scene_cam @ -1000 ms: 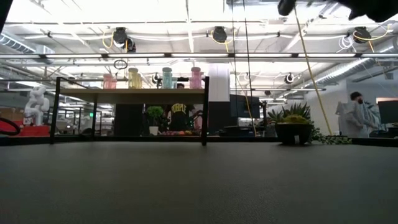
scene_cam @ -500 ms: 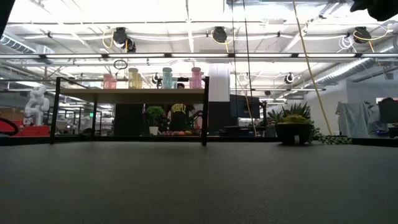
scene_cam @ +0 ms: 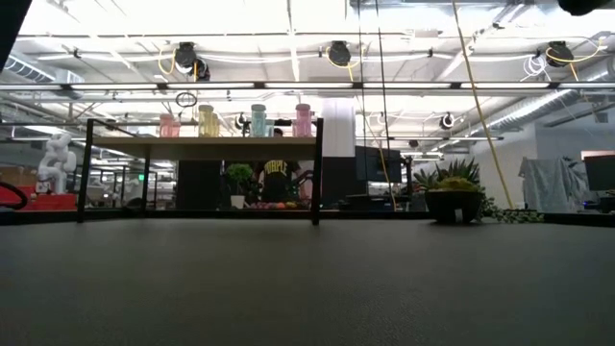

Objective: Pick and place medicine bottles onto shelf by color
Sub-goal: Put the orange pill bottle on the shelf aligned with the other orange pill bottles

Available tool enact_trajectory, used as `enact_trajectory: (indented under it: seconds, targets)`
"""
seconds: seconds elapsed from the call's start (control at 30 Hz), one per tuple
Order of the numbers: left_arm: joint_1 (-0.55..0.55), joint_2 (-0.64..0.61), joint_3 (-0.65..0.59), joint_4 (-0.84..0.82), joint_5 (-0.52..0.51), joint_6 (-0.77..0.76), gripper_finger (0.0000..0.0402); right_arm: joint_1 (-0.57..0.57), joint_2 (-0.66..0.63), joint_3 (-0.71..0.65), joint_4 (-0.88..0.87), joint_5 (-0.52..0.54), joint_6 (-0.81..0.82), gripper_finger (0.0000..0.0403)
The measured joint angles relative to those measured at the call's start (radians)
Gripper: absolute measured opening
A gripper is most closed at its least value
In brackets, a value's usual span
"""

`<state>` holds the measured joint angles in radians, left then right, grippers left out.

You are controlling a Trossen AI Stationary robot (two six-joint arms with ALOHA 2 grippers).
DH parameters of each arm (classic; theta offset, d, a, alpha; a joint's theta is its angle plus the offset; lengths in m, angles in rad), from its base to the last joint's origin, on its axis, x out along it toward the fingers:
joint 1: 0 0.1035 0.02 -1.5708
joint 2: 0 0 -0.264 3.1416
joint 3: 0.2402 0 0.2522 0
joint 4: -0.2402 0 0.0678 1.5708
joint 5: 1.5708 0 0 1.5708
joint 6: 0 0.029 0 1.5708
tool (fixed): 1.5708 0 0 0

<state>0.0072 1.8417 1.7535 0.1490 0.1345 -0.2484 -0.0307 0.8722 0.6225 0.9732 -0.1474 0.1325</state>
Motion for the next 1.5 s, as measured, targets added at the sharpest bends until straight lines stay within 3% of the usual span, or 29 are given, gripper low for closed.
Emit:
enact_trajectory:
  seconds: [0.2, 0.53, 0.7, 0.77, 0.9, 1.07, 1.17, 1.33, 1.5]
  targets:
    - [0.012, 0.0, 0.0, 0.003, 0.008, 0.0, 0.0108, 0.005, 0.039, 0.042, -0.05, -0.024, 0.005, 0.0217]
    - [0.031, 0.0, 0.0, -0.004, 0.038, 0.018, 0.0108, 0.005, 0.029, 0.042, -0.083, 0.003, 0.036, 0.0117]
    - [0.035, -0.001, 0.0, -0.06, 0.038, 0.044, 0.0108, 0.006, 0.02, 0.043, -0.137, 0.011, 0.054, 0.0101]
    - [0.035, -0.017, 0.002, -0.192, 0.017, 0.148, 0.0108, 0.006, 0.023, 0.047, -0.203, 0.039, 0.076, 0.0106]
    - [0.002, -0.071, 0.002, -0.55, -0.189, 0.286, 0.0129, 0.006, 0.059, 0.152, -0.466, 0.043, 0.053, 0.0114]
    - [-0.05, -0.194, -0.002, -0.918, -0.483, 0.224, 0.0199, 0.002, 0.177, 0.293, -0.558, 0.02, -0.051, 0.0108]
    - [-0.082, -0.285, 0.002, -1.097, -0.592, 0.196, 0.0243, -0.033, 0.279, 0.356, -0.57, 0.012, -0.083, 0.011]
    - [-0.09, -0.424, 0.0, -1.273, -0.649, 0.279, 0.0304, -0.075, 0.466, 0.498, -0.574, 0.017, -0.028, 0.0113]
    - [-0.034, -0.543, -0.014, -1.304, -0.608, 0.381, 0.0331, -0.105, 0.673, 0.692, -0.611, 0.017, 0.034, 0.0114]
